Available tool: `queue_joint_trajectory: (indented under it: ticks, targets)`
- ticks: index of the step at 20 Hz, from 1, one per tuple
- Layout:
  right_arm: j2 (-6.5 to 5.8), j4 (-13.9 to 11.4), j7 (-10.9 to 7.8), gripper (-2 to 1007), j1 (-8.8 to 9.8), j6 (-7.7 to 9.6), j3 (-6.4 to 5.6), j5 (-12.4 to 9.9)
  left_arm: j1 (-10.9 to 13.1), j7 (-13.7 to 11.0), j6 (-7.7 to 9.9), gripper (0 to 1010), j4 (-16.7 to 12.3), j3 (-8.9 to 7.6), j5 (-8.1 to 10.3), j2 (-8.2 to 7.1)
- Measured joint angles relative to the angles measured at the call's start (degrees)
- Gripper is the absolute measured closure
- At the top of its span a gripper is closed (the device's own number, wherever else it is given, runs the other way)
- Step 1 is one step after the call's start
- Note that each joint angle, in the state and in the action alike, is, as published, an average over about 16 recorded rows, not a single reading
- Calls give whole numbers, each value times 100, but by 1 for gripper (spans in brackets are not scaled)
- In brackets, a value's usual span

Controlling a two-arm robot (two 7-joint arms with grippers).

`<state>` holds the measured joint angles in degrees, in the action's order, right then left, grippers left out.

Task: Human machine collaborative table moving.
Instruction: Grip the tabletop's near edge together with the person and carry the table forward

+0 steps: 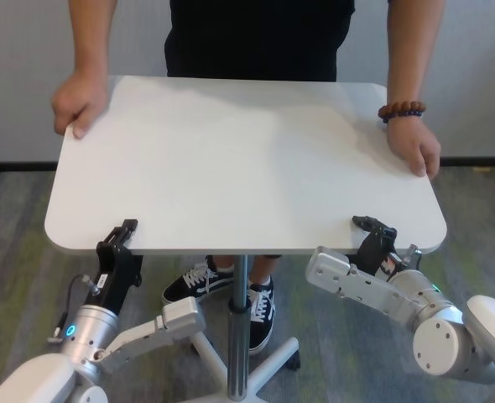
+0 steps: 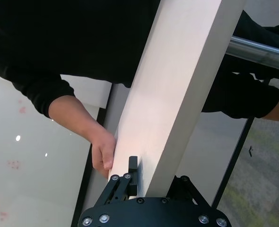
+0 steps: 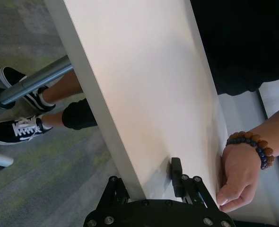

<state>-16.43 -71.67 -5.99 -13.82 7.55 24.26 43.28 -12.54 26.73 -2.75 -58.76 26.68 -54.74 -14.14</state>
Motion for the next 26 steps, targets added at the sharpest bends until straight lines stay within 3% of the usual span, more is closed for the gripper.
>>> queue_joint_trajectory:
  ticks: [20,26]
  targets:
    - [-2,-3,20,621,-7,49,41,40,-1,9,-2,734,34,2,25,13]
    - [-2,-4,20,615,-3,41,34,29,3,10,-2,691,28,1,24,10]
